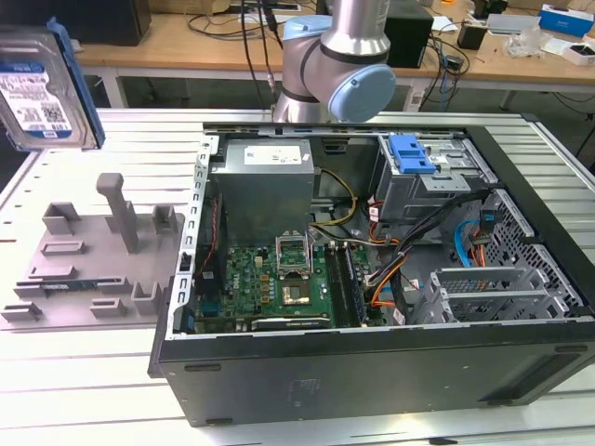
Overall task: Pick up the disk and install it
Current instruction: 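Pick up the disk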
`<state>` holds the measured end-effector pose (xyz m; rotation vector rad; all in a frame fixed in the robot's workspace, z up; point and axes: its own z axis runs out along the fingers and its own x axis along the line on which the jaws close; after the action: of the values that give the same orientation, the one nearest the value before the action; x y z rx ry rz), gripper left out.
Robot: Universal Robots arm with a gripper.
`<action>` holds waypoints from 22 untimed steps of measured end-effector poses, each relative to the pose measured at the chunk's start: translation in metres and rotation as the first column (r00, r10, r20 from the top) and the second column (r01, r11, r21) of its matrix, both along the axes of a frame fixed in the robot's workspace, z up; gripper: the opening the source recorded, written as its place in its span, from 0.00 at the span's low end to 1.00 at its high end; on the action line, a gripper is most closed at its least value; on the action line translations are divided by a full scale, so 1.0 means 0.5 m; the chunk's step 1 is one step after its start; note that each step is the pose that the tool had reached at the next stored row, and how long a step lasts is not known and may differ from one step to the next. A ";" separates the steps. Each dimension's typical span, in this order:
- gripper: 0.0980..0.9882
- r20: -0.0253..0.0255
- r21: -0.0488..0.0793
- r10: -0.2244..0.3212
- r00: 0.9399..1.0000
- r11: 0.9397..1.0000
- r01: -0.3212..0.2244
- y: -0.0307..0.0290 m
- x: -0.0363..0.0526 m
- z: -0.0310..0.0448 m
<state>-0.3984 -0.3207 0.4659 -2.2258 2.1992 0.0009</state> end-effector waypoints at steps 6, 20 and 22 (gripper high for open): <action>0.30 0.000 0.004 0.000 1.000 1.000 0.000 -0.002 0.005 0.032; 0.30 -0.003 0.005 0.000 1.000 1.000 0.000 -0.077 0.115 0.038; 0.30 -0.004 0.005 0.000 1.000 1.000 0.000 -0.087 0.135 0.038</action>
<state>-0.3311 -0.3641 0.4850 -2.2252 2.1984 0.0105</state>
